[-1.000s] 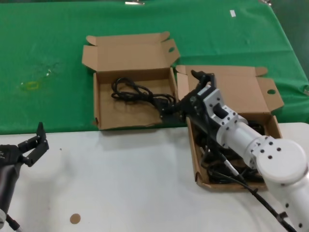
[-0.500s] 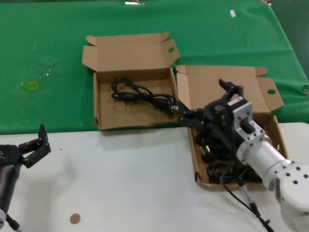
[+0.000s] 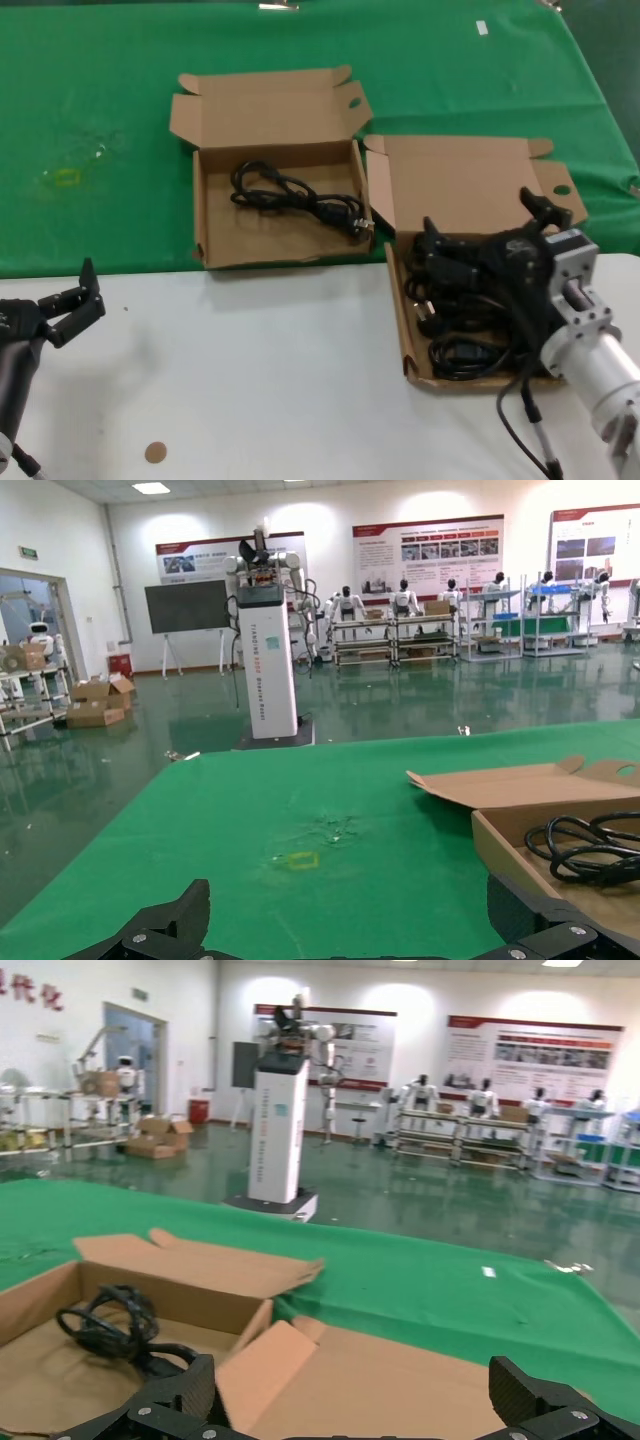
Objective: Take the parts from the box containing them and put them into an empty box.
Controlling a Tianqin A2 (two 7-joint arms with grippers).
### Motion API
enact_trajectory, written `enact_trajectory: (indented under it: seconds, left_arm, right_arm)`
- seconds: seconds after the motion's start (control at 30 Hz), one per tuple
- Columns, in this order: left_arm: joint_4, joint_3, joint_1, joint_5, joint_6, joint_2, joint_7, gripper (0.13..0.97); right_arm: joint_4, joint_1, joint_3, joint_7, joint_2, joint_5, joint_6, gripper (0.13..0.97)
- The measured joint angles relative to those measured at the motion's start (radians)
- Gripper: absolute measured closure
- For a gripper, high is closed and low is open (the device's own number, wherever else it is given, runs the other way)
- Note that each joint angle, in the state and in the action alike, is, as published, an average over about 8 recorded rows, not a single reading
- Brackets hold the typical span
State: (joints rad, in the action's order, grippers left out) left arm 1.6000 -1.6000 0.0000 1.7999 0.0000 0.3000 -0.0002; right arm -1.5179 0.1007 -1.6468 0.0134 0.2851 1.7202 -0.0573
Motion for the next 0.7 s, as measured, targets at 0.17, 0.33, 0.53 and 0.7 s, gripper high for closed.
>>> enact_trajectory:
  seconds: [0.17,0.33,0.53,0.7]
  left_arm:
    - [0.000,0.000,0.000,0.000,0.000,0.000,0.000,0.132]
    - [0.000,0.000,0.000,0.000,0.000,0.000,0.000,0.132]
    - [0.000,0.000,0.000,0.000,0.000,0.000,0.000,0.132]
    - [0.000,0.000,0.000,0.000,0.000,0.000,0.000,0.132]
  right_arm:
    - [-0.042,-0.052,0.024,-0.007,0.008,0.041,0.029,0.129]
    - [-0.056,-0.068,0.032,-0.009,0.010,0.054,0.039,0.129]
    - [-0.057,-0.069,0.032,-0.009,0.010,0.055,0.039,0.129]
    - [-0.057,-0.069,0.032,-0.009,0.010,0.055,0.039,0.129]
